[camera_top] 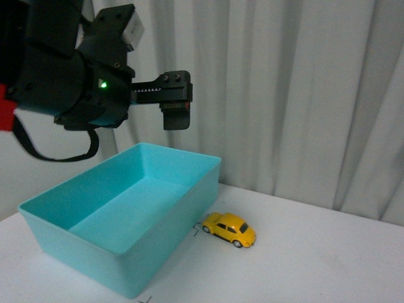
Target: Wind up and store yellow beetle toy
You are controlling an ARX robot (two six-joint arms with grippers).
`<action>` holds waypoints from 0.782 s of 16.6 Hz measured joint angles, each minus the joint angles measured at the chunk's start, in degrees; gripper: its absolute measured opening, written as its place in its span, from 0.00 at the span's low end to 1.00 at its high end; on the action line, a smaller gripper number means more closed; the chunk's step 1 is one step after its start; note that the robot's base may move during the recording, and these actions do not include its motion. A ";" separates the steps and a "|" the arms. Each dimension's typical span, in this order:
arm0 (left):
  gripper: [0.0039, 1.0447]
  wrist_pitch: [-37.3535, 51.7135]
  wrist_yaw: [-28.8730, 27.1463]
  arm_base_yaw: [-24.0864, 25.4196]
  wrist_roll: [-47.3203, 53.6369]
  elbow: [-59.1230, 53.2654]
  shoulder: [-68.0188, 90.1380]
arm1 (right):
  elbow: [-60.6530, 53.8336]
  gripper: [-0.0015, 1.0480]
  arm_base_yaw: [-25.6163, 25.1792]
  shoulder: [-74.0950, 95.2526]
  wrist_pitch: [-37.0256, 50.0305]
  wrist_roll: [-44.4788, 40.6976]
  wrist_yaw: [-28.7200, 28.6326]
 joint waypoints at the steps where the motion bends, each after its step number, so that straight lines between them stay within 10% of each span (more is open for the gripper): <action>1: 0.94 -0.50 0.87 -1.36 4.57 6.25 6.36 | 0.00 0.94 0.00 0.00 0.00 0.00 0.00; 13: 0.94 -28.57 10.67 -6.69 71.06 38.69 35.08 | 0.00 0.94 0.00 0.00 0.00 0.00 0.00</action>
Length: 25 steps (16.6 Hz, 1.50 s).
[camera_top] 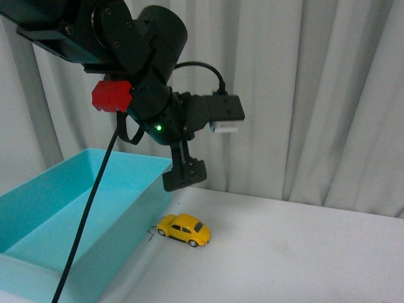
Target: Wind up and store yellow beetle toy
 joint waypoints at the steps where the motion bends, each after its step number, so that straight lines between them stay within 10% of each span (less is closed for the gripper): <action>1: 0.94 -2.40 -1.31 -0.48 4.39 0.63 1.44 | 0.00 0.94 0.00 0.00 0.02 0.00 0.00; 19: 0.94 -10.43 -8.22 -0.63 20.81 12.11 21.09 | 0.00 0.94 0.00 0.00 0.00 0.00 0.00; 25: 0.40 -9.62 -9.46 0.85 18.51 13.05 22.40 | 0.00 0.94 0.00 0.00 0.00 0.00 0.00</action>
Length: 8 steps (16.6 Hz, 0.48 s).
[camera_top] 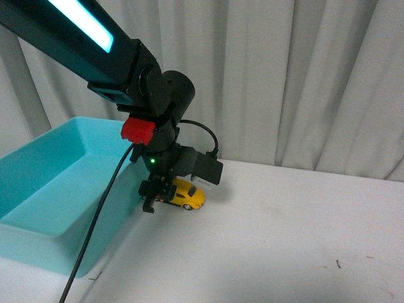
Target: Wind up and store yellow beetle toy
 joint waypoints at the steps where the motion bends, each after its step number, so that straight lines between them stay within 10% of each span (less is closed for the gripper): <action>1: 0.38 0.37 0.28 -0.26 0.76 0.13 0.00 | 0.00 0.94 0.00 0.00 0.00 0.00 0.00; 8: 0.35 -0.13 14.84 -1.53 -8.22 -2.12 -3.39 | 0.00 0.94 0.00 0.00 0.00 0.00 0.00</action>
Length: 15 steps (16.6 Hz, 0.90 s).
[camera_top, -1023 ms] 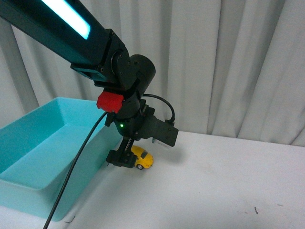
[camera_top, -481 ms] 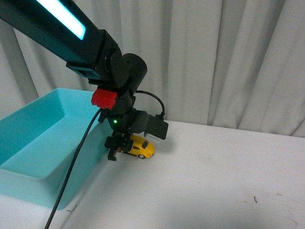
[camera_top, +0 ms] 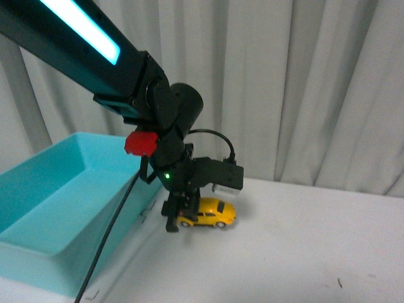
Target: Wind up and store yellow beetle toy
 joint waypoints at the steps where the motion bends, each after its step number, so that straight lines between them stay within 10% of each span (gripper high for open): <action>1: 0.34 3.19 8.20 0.70 -9.40 -1.92 -6.29 | 0.00 0.94 0.00 0.00 0.00 -0.02 0.00; 3: 0.34 14.01 16.13 9.31 -29.07 -6.08 -22.95 | 0.00 0.94 0.00 0.00 0.00 0.00 0.00; 6: 0.34 11.23 0.00 23.12 -45.24 -16.28 -25.57 | 0.00 0.94 0.00 0.00 0.00 0.00 0.00; 10: 0.34 12.46 -13.16 23.69 -48.41 -19.54 -14.69 | 0.00 0.94 0.00 0.00 0.00 0.00 0.00; 15: 0.34 12.02 -13.79 23.67 -49.59 -19.23 -11.21 | 0.00 0.94 0.00 0.00 0.02 0.00 0.00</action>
